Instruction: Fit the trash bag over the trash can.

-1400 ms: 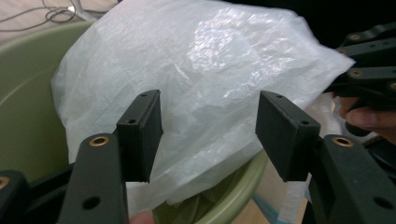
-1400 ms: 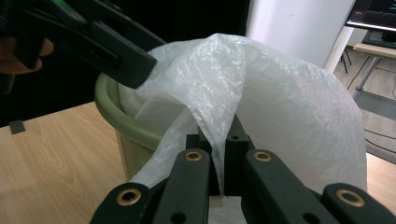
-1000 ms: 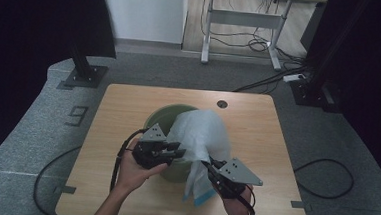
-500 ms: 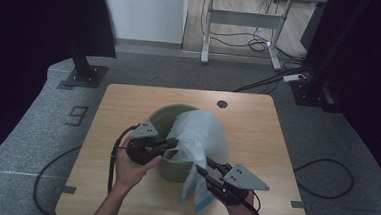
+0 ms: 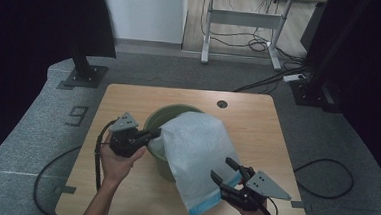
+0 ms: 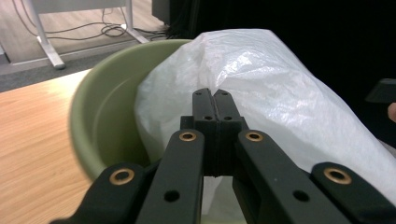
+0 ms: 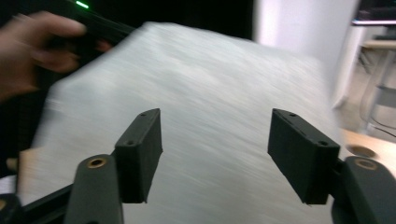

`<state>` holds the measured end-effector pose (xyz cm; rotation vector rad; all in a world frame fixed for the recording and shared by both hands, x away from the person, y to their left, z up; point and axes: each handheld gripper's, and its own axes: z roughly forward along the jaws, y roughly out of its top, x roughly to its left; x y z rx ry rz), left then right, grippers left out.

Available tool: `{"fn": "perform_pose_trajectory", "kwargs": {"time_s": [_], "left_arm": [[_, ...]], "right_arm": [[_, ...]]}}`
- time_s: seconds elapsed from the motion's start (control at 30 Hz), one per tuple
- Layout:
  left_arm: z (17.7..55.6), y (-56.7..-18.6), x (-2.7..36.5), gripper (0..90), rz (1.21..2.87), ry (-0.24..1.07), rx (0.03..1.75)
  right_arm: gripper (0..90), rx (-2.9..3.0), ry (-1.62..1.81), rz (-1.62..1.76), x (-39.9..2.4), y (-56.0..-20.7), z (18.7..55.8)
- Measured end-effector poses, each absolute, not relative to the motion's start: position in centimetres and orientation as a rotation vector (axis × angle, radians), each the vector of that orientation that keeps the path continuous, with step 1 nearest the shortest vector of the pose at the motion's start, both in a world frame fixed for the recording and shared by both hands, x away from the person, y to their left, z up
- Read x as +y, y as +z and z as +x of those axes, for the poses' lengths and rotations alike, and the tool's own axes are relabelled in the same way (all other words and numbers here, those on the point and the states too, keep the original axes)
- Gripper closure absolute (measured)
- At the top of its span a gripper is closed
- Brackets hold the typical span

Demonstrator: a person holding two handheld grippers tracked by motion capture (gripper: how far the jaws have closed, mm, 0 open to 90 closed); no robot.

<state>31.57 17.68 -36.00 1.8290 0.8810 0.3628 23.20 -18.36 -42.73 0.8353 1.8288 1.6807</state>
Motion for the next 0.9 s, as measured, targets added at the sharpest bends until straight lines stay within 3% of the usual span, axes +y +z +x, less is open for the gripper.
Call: {"fn": "perform_pose_trajectory", "kwargs": {"time_s": [0.37,0.57,0.6,0.63,0.67,0.77,0.83,0.9], "left_arm": [[32.2,-36.7,20.2,90.0,1.758,0.370,0.964],[32.3,-36.8,20.1,90.0,1.758,0.365,0.961],[32.3,-36.9,19.9,90.0,1.759,0.366,0.959],[32.3,-36.9,19.9,90.0,1.759,0.366,0.959],[32.3,-36.9,19.7,90.0,1.762,0.363,0.956],[32.4,-36.9,19.3,90.0,1.775,0.359,0.948],[32.5,-36.9,19.0,90.0,1.781,0.356,0.941],[32.6,-37.0,18.6,90.0,1.786,0.354,0.937]], "right_arm": [[25.1,1.831,1.652,0.959,-20.8,-45.5,25.1],[26.9,1.841,1.697,1.003,-21.5,-46.5,25.7],[34.3,1.858,1.715,0.999,-21.5,-46.8,25.8],[34.3,1.858,1.715,0.999,-21.5,-46.8,25.8],[40.9,1.866,1.720,0.982,-21.4,-46.9,25.7],[68.7,1.872,1.700,0.954,-21.2,-46.7,25.5],[81.5,1.857,1.711,0.931,-21.4,-46.4,25.4],[87.7,1.839,1.718,0.913,-21.7,-45.9,25.3]]}}
